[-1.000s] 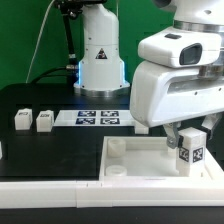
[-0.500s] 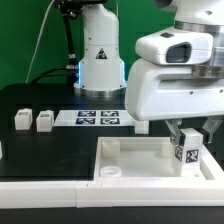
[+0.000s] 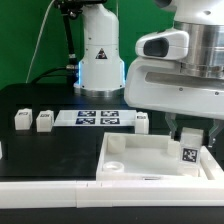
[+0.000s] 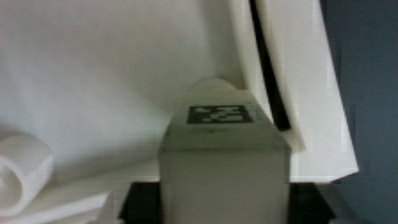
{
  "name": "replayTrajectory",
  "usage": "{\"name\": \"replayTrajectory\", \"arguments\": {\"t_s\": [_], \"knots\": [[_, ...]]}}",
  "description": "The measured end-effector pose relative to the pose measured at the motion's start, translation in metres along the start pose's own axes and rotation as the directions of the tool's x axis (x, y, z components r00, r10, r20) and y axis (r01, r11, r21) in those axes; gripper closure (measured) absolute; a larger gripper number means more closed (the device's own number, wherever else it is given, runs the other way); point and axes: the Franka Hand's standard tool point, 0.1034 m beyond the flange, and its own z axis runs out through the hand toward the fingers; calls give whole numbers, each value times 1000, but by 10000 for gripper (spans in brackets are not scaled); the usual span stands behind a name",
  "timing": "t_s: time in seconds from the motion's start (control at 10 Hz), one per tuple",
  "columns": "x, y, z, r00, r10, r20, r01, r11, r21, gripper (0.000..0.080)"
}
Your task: Assemble one leg
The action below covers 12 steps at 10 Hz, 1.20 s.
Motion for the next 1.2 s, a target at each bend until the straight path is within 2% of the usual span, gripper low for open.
{"name": "replayTrajectory", "arguments": {"t_s": [0.1, 0.3, 0.5, 0.7, 0.8, 1.2], "knots": [[0, 2, -1, 995, 101, -2, -101, 995, -4, 505], [3, 12, -1, 971, 241, -5, -241, 970, -31, 502], [3, 12, 0, 951, 309, -4, -309, 951, -30, 499], [2, 12, 0, 953, 302, -4, -302, 953, -31, 193], [2, 12, 0, 953, 302, -3, -302, 953, -31, 163], [2, 12, 1, 953, 302, -3, -302, 953, -32, 151]]}}
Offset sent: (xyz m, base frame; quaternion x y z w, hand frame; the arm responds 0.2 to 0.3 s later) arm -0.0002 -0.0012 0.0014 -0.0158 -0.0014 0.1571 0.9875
